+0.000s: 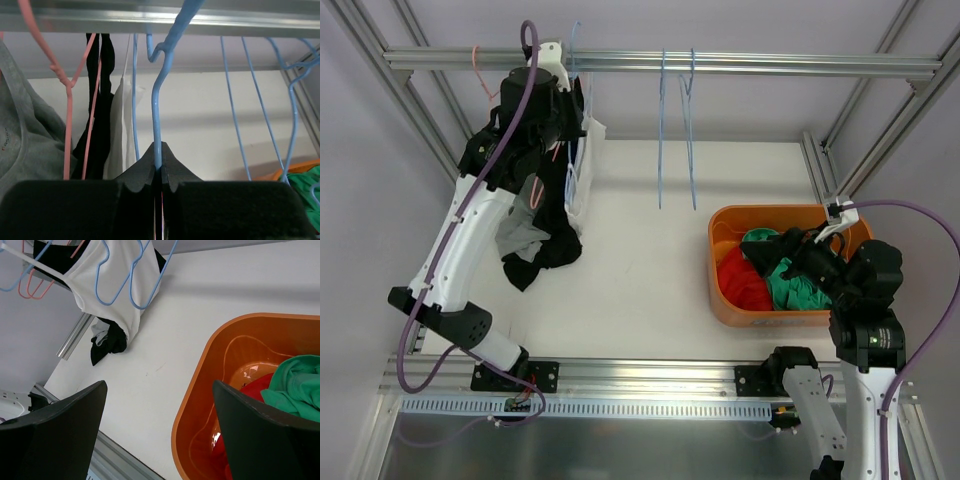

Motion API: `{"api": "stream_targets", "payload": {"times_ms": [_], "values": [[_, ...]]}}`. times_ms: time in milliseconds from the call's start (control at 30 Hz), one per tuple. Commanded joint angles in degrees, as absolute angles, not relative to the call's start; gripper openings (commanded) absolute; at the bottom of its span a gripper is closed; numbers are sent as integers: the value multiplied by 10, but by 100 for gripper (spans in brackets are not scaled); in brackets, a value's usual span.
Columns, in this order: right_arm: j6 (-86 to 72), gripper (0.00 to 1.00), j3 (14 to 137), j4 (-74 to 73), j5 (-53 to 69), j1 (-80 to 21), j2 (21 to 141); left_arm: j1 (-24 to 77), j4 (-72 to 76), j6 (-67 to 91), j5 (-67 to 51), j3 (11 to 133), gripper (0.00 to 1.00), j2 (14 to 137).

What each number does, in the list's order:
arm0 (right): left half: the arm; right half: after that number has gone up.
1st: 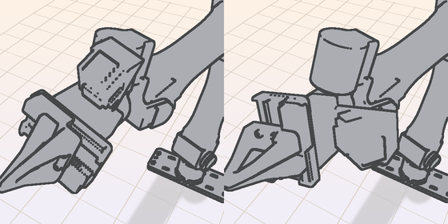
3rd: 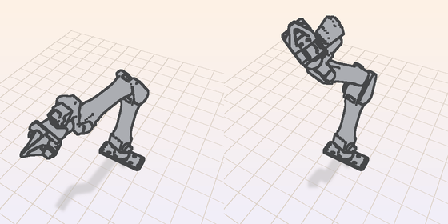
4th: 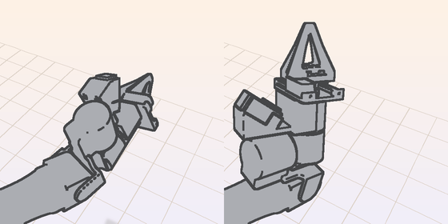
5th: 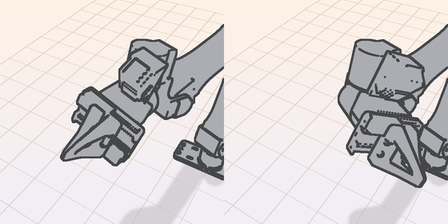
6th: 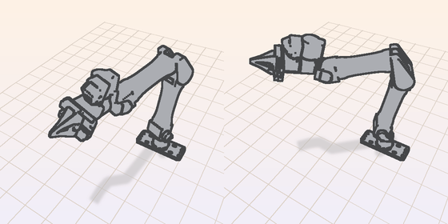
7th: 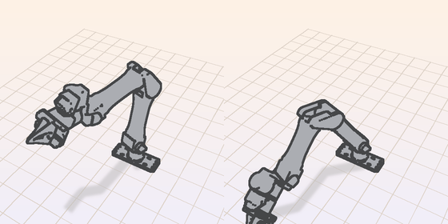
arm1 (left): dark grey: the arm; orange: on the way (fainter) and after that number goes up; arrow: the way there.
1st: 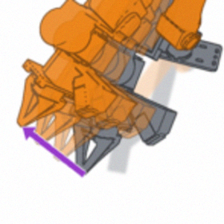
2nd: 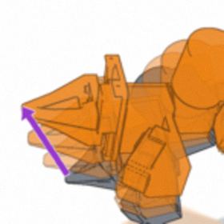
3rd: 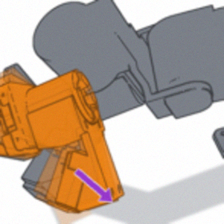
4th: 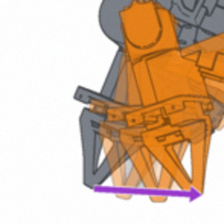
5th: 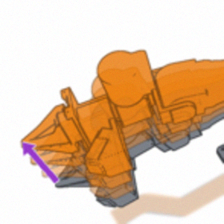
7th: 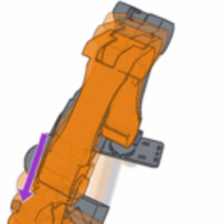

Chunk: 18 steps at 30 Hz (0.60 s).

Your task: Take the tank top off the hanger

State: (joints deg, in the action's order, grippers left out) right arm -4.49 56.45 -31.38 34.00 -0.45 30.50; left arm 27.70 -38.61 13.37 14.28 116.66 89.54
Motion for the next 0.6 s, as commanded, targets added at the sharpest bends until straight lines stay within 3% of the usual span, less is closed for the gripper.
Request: {"api": "stream_targets", "payload": {"times_ms": [0,200,400,567], "values": [[-49,92,567,-281,357,-3,309,279,-332,148,114,1186,0,851],[-49,92,565,-274,383,-3,319,292,-329,165,86,1137,0,799],[-88,91,574,-201,525,-7,344,334,-328,187,72,994,0,674],[-89,91,604,-162,549,-82,380,354,-329,185,25,931,0,587]]}}
